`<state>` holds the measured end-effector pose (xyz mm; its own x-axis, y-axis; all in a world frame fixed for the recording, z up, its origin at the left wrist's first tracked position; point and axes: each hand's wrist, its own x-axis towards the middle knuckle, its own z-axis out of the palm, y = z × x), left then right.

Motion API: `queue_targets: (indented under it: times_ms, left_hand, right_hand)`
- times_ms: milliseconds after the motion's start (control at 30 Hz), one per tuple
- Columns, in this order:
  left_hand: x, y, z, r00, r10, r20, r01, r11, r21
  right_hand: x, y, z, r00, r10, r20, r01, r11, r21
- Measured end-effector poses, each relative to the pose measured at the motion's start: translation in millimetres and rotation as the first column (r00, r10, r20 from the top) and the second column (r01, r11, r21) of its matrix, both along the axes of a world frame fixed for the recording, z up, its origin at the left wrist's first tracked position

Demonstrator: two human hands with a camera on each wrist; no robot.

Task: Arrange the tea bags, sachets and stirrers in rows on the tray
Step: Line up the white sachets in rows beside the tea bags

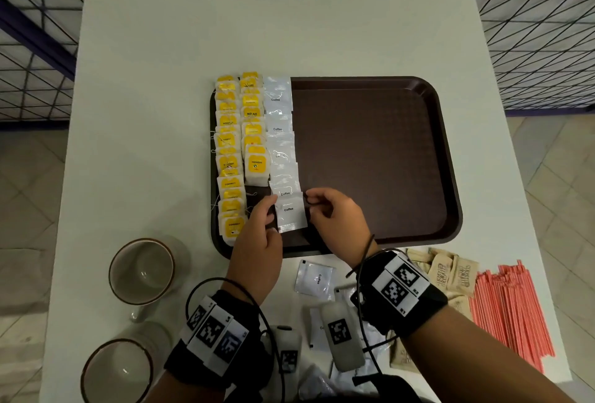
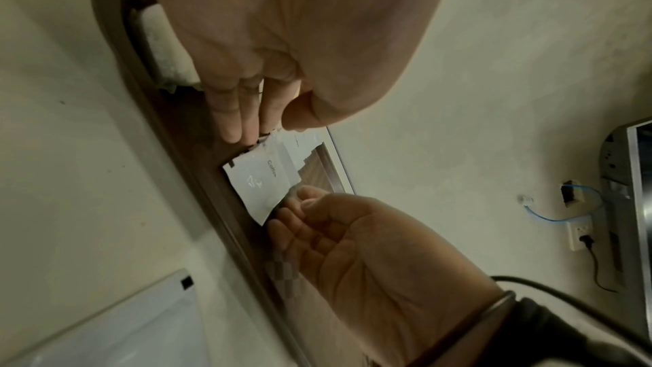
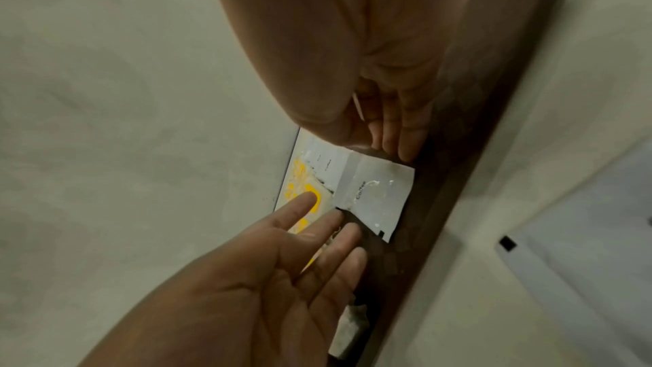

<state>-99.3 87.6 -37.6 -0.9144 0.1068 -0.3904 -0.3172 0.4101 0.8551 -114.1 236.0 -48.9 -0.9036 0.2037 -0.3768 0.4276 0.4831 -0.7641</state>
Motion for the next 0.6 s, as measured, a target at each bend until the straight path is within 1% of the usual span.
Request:
queue_targets:
  times_ms: [200,400,500,533,600]
  left_hand:
    - [3,3,-1,1.000,-0.017,0.020,0.016,0.999,0.028]
    - [-1,2,1,1.000,-0.009,0.000,0.009,1.000,0.011]
    - [1,-2,5,1.000,0.001,-0.029,-0.002,1.000,-0.013]
    - [3,-5,8,0.999,-0.004,-0.039,0.003,1.000,-0.018]
    - [8,-13,13,0.996,-0.049,-0.076,0.048,0.999,-0.016]
  right_hand:
    - [5,0,0,1.000,-0.006,0.015,0.006,0.999,-0.050]
    - [2,2,3,1.000,0.001,0.010,0.000,0.999,-0.039]
    - [3,9,8,1.000,0.000,-0.019,0.000,1.000,-0.014]
    - [4,14,11,0.999,0.027,-0.021,-0.027,1.000,0.001]
    - [9,24,18,0.988,0.152,0.015,-0.153,0.988,0.037]
